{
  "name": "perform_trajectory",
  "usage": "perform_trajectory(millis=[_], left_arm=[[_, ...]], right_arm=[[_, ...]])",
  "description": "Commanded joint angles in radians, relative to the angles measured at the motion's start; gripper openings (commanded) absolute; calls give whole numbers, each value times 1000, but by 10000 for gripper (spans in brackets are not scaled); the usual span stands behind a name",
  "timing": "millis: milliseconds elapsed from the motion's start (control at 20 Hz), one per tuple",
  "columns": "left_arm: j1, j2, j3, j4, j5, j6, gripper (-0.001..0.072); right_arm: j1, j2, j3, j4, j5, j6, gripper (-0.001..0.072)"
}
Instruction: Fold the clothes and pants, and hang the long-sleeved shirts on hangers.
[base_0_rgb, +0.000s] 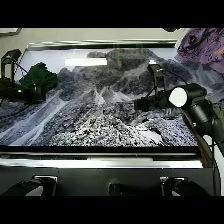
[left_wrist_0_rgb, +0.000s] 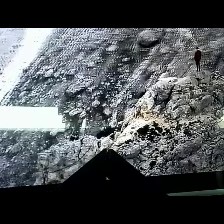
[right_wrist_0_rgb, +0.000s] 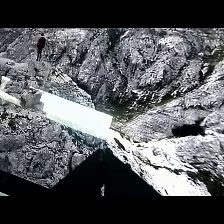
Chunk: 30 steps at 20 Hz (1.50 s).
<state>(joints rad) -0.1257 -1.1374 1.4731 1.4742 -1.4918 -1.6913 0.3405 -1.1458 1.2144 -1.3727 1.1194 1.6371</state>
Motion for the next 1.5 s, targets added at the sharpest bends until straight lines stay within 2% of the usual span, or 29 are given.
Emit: perform_trajectory(millis=[0,1150,1250,1300,1400,1450], left_arm=[[0,1,0,0,0,0,19],[0,-7,0,0,1,0,18],[0,-17,-1,3,6,-36,29],[0,-30,-1,38,21,-64,179],[4,-74,0,187,59,-106,690],[19,-101,0,283,114,-159,720]], right_arm=[[1,1,1,0,0,0,27],[1,1,1,0,0,0,27],[1,1,1,0,0,0,27],[1,1,1,0,0,0,27],[1,1,1,0,0,0,27],[1,1,1,0,0,0,27]])
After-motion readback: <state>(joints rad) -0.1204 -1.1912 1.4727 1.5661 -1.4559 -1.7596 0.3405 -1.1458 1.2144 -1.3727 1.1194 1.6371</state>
